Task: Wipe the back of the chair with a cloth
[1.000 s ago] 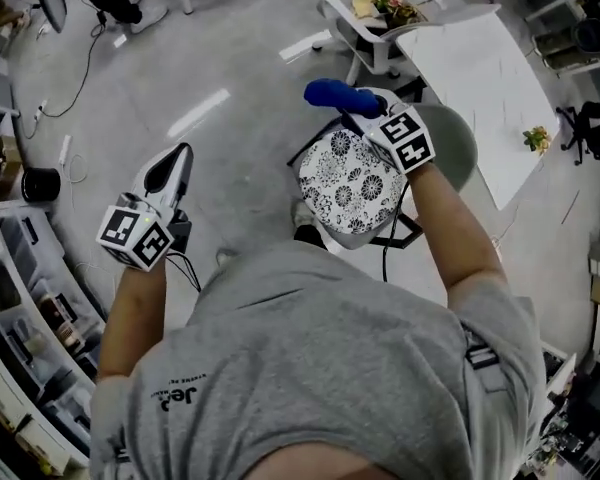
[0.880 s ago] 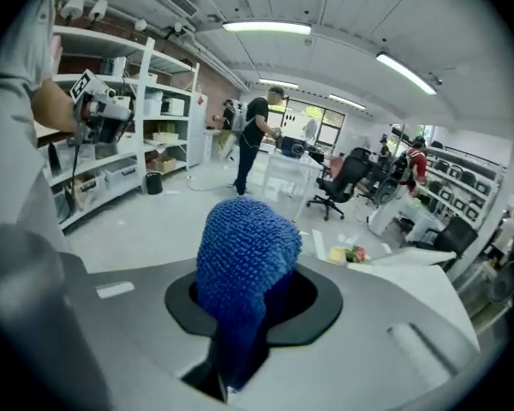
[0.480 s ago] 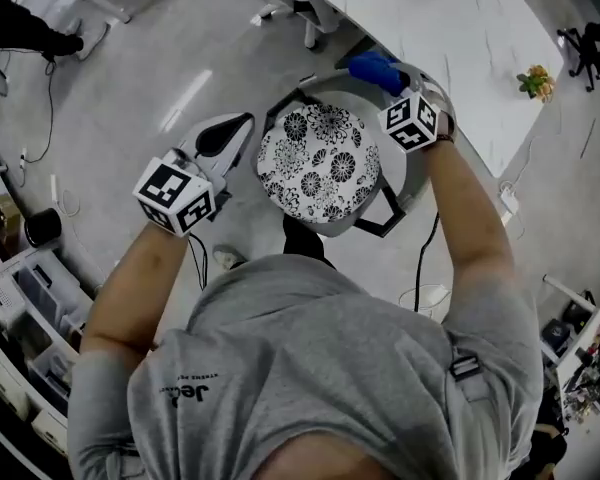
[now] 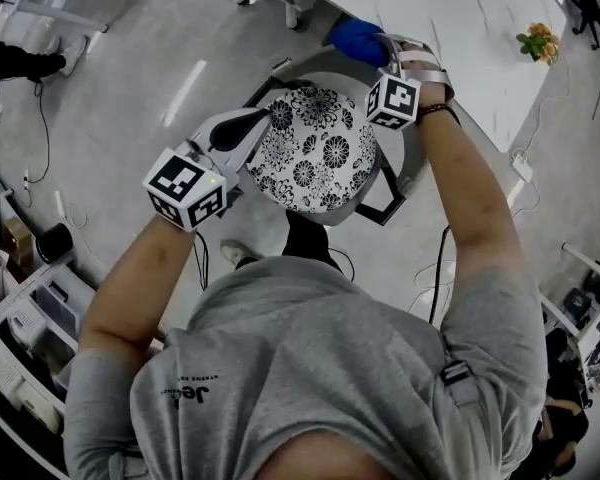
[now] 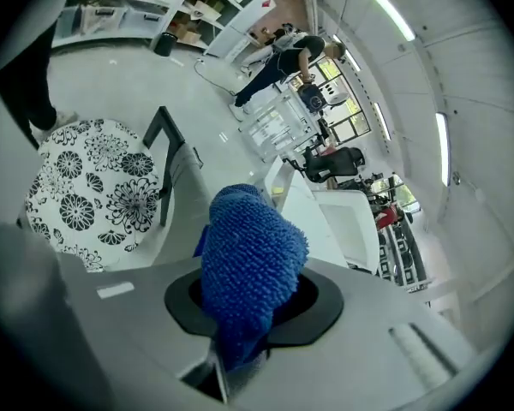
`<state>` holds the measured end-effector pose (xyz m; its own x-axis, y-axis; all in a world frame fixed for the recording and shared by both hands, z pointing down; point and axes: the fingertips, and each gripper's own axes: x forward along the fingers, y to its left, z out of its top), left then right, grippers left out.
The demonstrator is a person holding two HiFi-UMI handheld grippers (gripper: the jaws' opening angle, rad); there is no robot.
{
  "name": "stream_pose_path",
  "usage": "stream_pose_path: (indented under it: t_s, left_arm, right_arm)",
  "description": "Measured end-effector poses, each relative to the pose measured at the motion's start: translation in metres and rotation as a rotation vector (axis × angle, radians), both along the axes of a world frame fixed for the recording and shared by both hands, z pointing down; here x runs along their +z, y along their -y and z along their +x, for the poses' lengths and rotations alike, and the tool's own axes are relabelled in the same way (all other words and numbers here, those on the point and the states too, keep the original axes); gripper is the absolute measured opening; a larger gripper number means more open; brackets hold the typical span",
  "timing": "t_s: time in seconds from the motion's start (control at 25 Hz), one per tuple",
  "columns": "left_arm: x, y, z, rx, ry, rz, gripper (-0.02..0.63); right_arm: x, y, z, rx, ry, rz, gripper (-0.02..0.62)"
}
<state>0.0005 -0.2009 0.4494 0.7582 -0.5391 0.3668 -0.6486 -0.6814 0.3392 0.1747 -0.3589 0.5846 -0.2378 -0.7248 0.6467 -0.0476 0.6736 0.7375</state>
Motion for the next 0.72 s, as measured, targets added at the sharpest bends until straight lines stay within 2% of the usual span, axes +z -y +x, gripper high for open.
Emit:
stream_pose_path:
  t_s: [0.12, 0.32, 0.72]
  left_arm:
    - [0.002, 0.001, 0.0, 0.004, -0.011, -0.009, 0.049]
    - [0.0, 0.001, -0.001, 0.02, -0.025, -0.001, 0.049]
    - [-0.004, -0.021, -0.021, 0.066, -0.046, 0.013, 0.049]
  right_arm:
    - [0.0, -0.004, 0.008, 0.014, -0.02, 0.005, 0.081]
    - [-0.002, -0.011, 0.033, 0.095, -0.048, 0.004, 0.08]
    - [0.005, -0.076, 0.132, 0.352, -0.155, -0.054, 0.08]
